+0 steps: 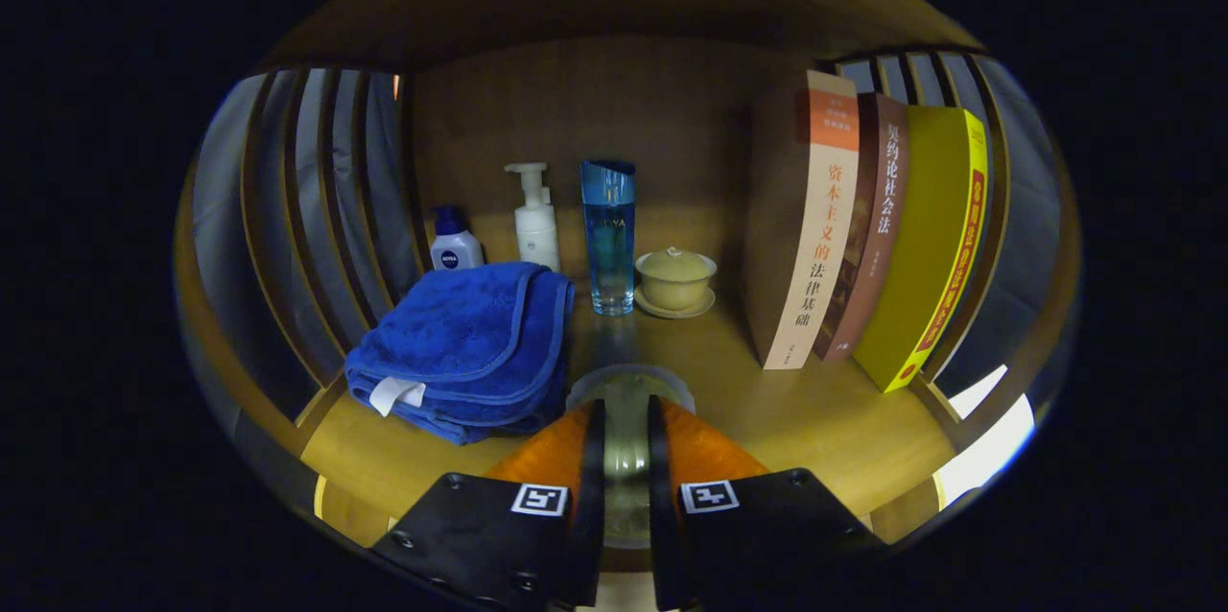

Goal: Pull open the drawer, take out the items inside it, and place them on the countertop above the cabinet.

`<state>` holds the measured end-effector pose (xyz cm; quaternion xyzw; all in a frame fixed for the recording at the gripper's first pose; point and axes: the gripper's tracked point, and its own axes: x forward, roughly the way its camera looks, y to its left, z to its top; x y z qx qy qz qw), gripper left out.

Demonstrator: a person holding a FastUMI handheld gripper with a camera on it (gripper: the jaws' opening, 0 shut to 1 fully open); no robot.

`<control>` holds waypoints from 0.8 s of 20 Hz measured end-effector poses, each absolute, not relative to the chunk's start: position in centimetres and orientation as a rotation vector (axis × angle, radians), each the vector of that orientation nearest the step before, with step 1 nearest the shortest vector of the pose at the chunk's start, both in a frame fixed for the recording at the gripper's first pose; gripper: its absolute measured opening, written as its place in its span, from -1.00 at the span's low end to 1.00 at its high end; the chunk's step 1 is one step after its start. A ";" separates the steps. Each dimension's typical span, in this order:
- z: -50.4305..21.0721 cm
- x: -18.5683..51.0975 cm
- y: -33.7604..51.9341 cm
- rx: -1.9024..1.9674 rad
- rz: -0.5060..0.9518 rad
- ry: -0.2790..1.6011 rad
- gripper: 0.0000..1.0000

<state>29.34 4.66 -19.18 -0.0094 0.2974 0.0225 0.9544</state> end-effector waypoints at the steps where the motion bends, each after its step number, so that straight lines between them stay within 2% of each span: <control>1: -19.5 29.3 4.7 -0.020 0.044 0.611 -0.41; 4: -20.9 28.5 5.0 -0.014 0.041 0.662 -0.33; 9: -20.7 28.6 4.9 0.014 0.042 0.645 -0.28; 11: -20.2 28.6 5.3 0.026 0.054 0.627 -0.09; 16: -18.2 28.5 6.1 0.014 0.087 0.553 0.83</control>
